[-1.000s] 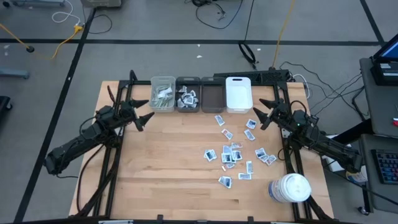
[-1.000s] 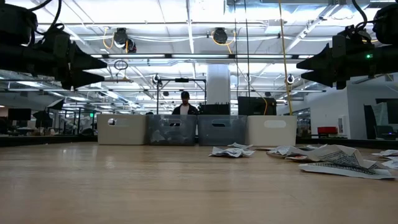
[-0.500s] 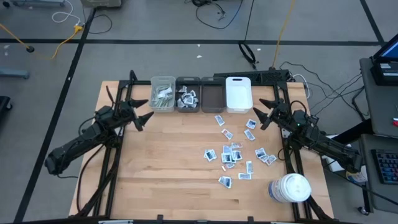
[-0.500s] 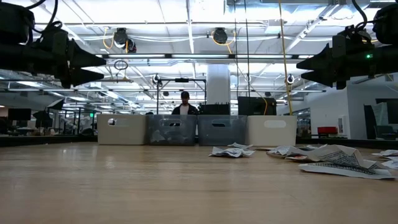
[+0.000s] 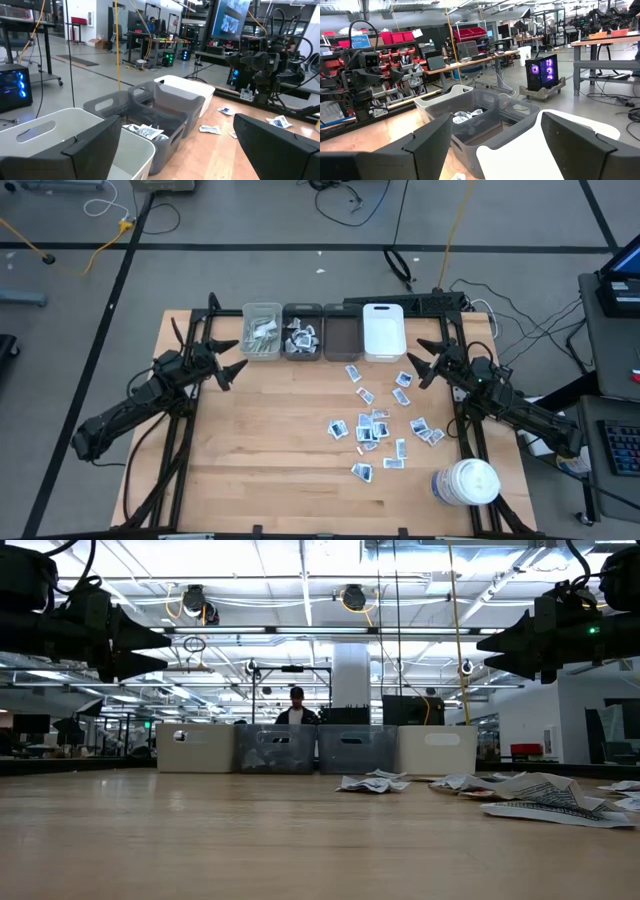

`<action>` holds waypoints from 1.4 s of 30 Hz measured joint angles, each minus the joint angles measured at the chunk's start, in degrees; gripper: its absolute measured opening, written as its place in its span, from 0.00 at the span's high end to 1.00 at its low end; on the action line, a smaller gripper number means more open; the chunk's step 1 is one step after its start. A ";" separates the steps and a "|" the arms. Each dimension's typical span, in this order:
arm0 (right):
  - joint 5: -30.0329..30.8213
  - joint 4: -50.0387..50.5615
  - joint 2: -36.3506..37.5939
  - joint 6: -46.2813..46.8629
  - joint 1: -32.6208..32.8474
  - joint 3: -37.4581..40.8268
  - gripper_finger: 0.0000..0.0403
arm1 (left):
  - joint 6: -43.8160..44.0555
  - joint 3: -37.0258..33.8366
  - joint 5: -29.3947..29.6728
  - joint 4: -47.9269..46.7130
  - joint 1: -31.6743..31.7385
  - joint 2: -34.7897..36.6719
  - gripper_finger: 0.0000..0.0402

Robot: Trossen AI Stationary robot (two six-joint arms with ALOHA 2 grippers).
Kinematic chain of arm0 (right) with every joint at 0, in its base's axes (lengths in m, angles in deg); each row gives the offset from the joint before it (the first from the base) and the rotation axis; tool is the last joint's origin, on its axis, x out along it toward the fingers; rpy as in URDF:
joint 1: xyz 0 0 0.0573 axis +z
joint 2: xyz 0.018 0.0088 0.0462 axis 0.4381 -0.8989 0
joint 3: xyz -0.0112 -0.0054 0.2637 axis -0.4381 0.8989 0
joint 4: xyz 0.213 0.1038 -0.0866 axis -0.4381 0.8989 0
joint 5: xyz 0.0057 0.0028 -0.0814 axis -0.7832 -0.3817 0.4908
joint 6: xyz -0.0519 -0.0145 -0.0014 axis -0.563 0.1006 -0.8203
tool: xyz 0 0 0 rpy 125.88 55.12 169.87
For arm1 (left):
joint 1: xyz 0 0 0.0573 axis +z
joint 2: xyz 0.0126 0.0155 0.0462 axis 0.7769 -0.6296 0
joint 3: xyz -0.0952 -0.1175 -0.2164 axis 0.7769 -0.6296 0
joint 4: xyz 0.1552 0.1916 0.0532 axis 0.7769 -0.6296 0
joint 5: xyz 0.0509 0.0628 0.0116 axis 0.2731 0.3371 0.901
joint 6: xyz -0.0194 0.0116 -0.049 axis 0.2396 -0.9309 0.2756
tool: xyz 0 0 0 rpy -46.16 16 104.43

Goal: Pick & Place First Aid Supplies
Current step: Put the ointment pack into the right black bin

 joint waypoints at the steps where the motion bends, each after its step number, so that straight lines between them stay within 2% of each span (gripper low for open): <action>1: -0.01 0.02 -0.01 0.00 0.00 0.00 0.26 | 0.00 0.00 0.00 0.00 0.00 0.00 0.02; 14: 0.26 -0.60 0.00 -0.63 0.01 0.00 0.26 | -0.07 0.00 0.02 -0.02 0.00 0.00 0.02; 17: 3.06 -2.39 -0.02 1.23 -0.02 0.00 0.26 | -0.07 0.00 0.04 -0.02 0.00 0.00 0.02; 22: 3.07 -7.93 -0.01 -0.50 -0.01 -0.33 0.26 | -0.07 0.00 0.04 -0.02 0.00 0.00 0.02; 24: 3.55 -7.16 -0.45 -2.20 -0.03 -2.28 0.26 | -0.07 0.00 0.04 -0.02 0.00 0.00 0.02; 28: 10.10 2.73 -8.05 -4.95 -0.10 -10.68 0.26 | -0.07 0.00 0.07 -0.04 0.00 0.00 0.02; 31: 15.32 8.63 -15.63 -3.42 -0.10 -17.94 0.26 | -0.05 0.01 0.05 -0.03 0.00 0.00 0.02; 39: 14.83 37.47 -36.86 13.29 -0.12 -38.80 0.26 | -0.07 0.02 0.26 -0.04 -0.04 0.00 0.02; 42: 12.01 46.63 -43.61 19.94 -0.11 -45.34 0.26 | -0.05 0.02 0.48 -0.07 -0.02 0.00 0.02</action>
